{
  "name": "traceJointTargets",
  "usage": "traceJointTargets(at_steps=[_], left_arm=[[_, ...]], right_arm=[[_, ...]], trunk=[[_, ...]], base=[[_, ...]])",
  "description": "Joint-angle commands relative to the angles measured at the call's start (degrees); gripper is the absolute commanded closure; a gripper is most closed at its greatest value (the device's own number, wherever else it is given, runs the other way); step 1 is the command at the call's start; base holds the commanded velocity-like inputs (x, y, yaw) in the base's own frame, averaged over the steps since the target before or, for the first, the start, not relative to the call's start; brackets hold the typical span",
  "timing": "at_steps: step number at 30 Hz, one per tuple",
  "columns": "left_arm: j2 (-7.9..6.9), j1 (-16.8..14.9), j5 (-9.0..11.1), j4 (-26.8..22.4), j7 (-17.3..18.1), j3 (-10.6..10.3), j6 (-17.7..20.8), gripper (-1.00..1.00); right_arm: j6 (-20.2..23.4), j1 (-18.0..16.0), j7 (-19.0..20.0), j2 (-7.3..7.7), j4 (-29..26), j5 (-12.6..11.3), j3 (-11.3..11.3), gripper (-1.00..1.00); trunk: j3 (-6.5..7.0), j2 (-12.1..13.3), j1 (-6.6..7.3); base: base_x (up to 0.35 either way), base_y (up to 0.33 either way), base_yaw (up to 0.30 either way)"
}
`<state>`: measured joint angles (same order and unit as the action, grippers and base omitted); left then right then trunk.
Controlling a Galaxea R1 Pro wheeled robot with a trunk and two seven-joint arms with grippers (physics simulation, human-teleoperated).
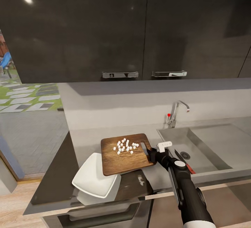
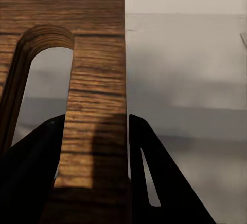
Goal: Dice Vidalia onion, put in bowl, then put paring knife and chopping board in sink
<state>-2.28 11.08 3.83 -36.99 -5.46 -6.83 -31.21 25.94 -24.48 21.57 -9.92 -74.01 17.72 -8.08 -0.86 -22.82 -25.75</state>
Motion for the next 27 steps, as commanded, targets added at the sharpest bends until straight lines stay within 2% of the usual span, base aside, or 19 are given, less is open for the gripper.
traceJointTargets(at_steps=[1, 11, 19, 27], left_arm=[[-0.10, 0.00, 0.39, -0.08, -0.51, -0.48, -0.08, -1.00], [-0.10, 0.00, 0.32, -0.09, -0.51, -0.53, -0.02, -1.00], [-0.10, 0.00, 0.35, -0.02, -0.51, -0.56, 0.01, -1.00], [-0.10, 0.00, 0.36, -0.04, -0.55, -0.55, 0.01, -1.00]], right_arm=[[0.15, -0.05, 0.50, -0.08, -0.09, 0.56, -0.18, 1.00], [0.25, -0.05, 0.16, -0.08, -0.09, 0.64, -0.03, 1.00], [0.25, -0.05, 0.23, -0.08, -0.09, 0.70, 0.08, 1.00], [0.25, -0.05, 0.31, -0.08, -0.09, 0.65, 0.33, 1.00]], trunk=[[-0.09, -0.10, -0.04], [-0.09, -0.10, -0.04], [-0.09, -0.10, -0.04], [-0.09, -0.10, -0.04]], base=[[0.000, 0.000, 0.000], [0.000, -0.008, 0.000], [0.000, -0.246, 0.000], [0.000, -0.024, 0.000]])
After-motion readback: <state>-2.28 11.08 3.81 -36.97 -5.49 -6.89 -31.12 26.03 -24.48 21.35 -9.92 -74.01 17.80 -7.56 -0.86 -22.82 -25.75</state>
